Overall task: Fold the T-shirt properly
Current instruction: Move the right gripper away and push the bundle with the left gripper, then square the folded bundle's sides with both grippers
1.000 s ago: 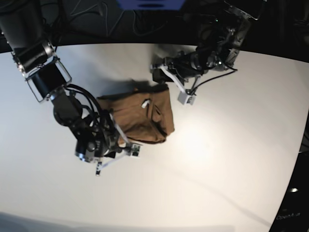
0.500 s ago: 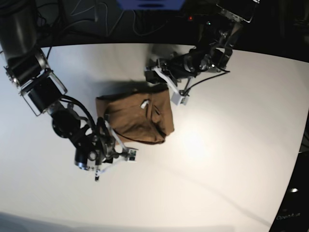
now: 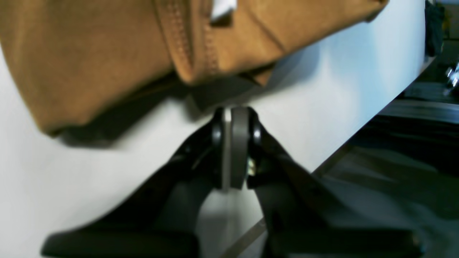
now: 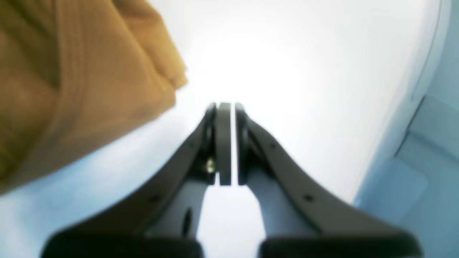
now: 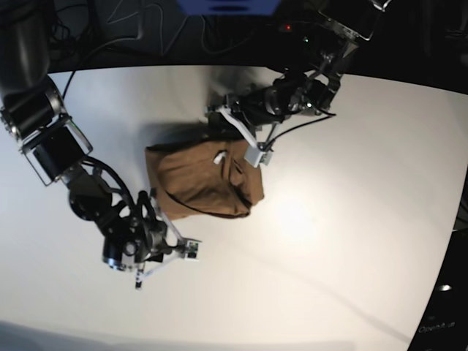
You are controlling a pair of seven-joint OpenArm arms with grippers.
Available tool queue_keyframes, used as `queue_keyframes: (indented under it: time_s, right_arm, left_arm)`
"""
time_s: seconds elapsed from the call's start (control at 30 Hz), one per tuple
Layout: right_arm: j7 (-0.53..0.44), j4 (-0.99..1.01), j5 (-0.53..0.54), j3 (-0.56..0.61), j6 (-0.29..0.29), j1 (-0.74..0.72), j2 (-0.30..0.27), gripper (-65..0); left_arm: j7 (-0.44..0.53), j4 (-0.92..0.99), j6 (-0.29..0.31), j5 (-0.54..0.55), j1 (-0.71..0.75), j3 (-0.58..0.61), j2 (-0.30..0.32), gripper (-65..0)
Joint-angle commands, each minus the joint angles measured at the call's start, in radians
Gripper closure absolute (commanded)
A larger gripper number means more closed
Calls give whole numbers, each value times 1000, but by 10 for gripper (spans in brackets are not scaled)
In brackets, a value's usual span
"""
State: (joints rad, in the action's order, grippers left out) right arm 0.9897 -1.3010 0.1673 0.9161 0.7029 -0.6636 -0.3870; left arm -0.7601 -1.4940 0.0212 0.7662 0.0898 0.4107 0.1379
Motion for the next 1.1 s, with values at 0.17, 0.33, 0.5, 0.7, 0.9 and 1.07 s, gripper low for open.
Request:
queue_keyframes:
  time_s: [0.17, 0.33, 0.5, 0.7, 0.9, 1.07]
  right_arm:
    - [-76, 47, -4, -12, -5, -11, -7, -1]
    - [-136, 154, -4, -12, -5, -5, 13, 0]
    - [-142, 163, -4, -18, -5, 9, 9, 0]
    - [-142, 163, -4, -35, -5, 6, -17, 0]
    - [-140, 163, -4, -153, -5, 8, -40, 0]
    - [-136, 162, -2, -294, -5, 20, -73, 0]
  left_arm:
    - [6, -15, 9, 12, -26, -3, -8, -28]
    - [3, -3, 9, 12, -48, -6, -7, -28]
    - [7, 83, 12, 12, -88, 0, -7, -28]
    - [11, 137, 15, 12, -134, 0, -8, -28]
    - [11, 178, 15, 12, -193, 0, -7, -28]
    - [44, 290, 16, -20, -266, 0, -11, -28]
